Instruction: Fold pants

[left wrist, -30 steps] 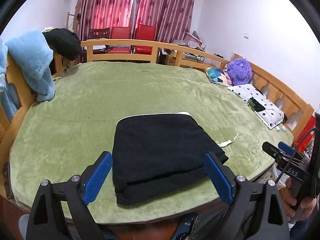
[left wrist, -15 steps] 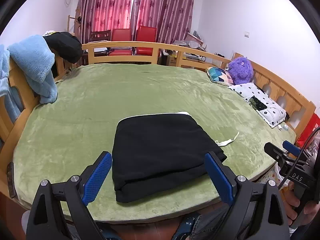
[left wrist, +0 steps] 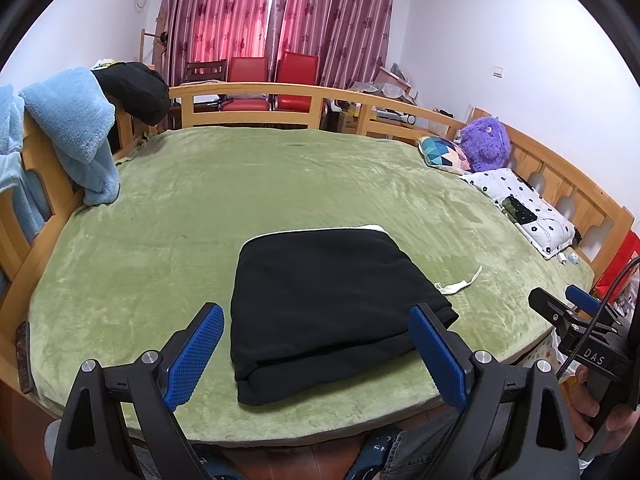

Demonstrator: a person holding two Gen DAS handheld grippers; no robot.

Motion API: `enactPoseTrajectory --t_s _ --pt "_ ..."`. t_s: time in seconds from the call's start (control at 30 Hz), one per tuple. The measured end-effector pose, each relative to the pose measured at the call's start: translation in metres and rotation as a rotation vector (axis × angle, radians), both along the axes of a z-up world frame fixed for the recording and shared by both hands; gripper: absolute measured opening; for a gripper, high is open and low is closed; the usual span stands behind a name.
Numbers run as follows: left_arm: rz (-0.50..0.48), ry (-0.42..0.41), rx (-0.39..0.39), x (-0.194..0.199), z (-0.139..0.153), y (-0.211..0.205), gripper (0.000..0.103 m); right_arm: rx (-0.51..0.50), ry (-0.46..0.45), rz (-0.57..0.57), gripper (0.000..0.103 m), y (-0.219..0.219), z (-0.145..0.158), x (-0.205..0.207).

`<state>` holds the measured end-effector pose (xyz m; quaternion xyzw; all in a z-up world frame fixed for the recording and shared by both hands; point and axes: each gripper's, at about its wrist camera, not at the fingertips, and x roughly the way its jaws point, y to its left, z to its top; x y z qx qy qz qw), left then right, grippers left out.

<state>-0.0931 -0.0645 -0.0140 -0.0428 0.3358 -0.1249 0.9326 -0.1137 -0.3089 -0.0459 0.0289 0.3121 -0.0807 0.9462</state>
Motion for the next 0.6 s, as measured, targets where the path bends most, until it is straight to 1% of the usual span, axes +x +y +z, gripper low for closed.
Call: enactPoseTrajectory --t_s 0.6 --pt "0.0 0.005 -0.001 0.0012 -0.0002 0.0013 0.094 -0.001 0.005 0.001 0.102 0.0005 0.0005 0.0043"
